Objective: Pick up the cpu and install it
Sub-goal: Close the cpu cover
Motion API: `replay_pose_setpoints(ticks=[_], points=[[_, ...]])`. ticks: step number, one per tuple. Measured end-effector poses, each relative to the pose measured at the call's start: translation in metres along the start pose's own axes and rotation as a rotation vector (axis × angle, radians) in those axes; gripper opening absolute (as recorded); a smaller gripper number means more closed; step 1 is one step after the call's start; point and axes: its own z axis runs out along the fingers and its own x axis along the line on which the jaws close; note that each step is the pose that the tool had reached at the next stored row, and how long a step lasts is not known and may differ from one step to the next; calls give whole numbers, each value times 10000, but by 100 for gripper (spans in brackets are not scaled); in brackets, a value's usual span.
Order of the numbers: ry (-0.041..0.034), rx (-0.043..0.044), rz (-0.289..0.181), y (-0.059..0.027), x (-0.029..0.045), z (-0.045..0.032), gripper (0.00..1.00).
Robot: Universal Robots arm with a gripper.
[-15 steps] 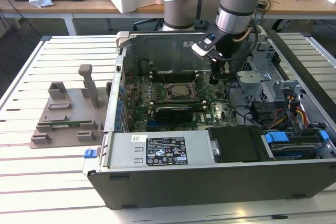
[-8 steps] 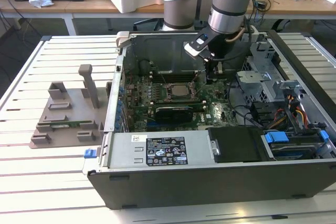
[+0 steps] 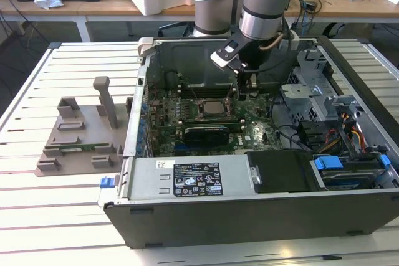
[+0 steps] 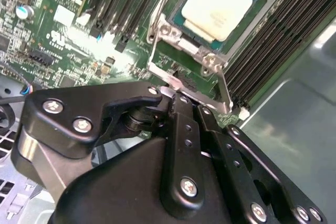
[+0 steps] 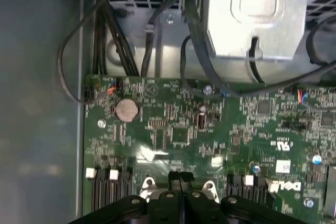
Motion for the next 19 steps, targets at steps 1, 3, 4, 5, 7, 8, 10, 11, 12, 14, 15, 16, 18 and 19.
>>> replay_pose_setpoints(ticks=[1, 3, 4, 5, 7, 8, 10, 11, 12, 14, 15, 16, 18, 19], points=[[2, -1, 0, -25, 1, 2, 11], [1, -1, 1, -57, 2, 3, 11], [1, -2, 1, -71, 3, 4, 11], [1, -1, 0, -82, 4, 4, 11], [1, -1, 0, -120, 5, 6, 11], [1, -2, 1, -129, 5, 7, 11], [1, -1, 1, -146, 6, 7, 11], [1, -1, 0, -147, 6, 7, 11], [1, -1, -1, -148, 6, 8, 11], [3, -2, 1, -173, 8, 16, 11], [1, -1, -1, -192, 8, 22, 11], [1, -1, 0, -216, 9, 35, 11], [1, -1, 1, -253, 10, 59, 11], [0, -1, 1, -268, 10, 70, 11]])
